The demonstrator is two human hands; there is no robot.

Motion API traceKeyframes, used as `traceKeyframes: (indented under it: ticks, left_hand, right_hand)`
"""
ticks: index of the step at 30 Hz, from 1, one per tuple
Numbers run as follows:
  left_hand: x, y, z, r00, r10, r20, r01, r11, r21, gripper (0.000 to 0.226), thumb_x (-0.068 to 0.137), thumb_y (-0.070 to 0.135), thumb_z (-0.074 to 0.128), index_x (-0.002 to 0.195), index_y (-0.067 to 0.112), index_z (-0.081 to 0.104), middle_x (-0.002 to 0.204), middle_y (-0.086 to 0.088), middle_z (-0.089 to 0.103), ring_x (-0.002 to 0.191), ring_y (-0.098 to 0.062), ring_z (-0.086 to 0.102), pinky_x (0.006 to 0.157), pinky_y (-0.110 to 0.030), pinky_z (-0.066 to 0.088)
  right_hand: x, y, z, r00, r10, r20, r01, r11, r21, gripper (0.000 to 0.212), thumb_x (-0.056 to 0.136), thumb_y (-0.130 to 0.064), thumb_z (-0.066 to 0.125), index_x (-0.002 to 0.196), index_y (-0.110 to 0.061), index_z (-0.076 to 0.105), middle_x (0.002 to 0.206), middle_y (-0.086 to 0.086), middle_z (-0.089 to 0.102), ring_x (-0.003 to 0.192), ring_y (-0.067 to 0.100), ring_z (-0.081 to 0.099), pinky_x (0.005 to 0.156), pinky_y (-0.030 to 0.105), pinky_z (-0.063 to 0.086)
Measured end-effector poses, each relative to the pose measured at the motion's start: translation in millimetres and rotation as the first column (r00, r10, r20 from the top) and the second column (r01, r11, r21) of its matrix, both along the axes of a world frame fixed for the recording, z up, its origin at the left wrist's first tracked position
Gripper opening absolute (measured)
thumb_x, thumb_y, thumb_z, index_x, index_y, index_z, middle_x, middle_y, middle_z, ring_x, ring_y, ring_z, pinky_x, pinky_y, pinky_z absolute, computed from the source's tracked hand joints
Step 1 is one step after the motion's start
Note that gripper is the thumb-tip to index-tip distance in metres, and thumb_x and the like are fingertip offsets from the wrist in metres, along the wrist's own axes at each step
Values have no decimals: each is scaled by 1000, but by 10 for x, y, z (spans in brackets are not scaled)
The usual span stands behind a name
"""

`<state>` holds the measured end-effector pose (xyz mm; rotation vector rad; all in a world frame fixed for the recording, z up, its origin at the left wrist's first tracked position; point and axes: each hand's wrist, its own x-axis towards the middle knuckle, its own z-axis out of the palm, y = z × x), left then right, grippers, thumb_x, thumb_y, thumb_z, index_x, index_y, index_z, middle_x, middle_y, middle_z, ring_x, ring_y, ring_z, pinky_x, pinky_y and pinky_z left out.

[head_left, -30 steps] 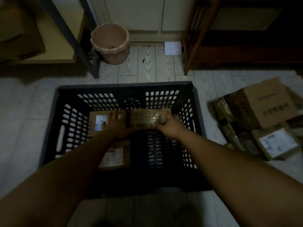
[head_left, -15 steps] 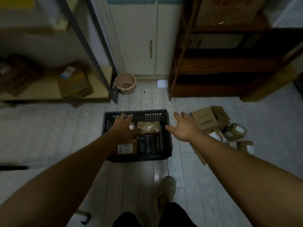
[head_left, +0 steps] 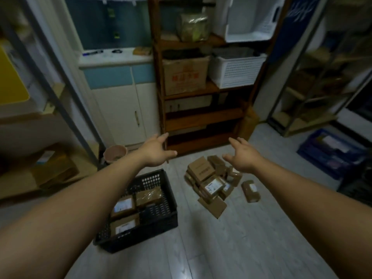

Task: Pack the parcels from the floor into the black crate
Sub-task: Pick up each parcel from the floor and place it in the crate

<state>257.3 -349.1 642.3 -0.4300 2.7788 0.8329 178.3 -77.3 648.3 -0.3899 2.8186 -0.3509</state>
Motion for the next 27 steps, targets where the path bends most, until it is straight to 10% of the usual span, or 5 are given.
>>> traceKeyframes:
  ticks: [16,27]
  left_hand:
    - [-1413,3092,203,970,-241,-4,241,967,77,79,86,52,56,149,33,13,159,-3,0,145,-29,2,116,-47,13]
    - [-2391,3016,-294,983,-151,106,149,988,30,78,87,49,55,149,31,11,159,-4,0,145,-30,1,117,-48,11]
  right_hand:
    - [-575,3129,518,982,-182,-57,183,983,18,70,95,-46,48,152,-24,16,160,6,8,144,28,16,115,42,22]
    - [-1881,3060,-108,991,-130,35,130,991,9,72,91,-52,49,151,-26,18,159,6,10,143,29,18,113,42,22]
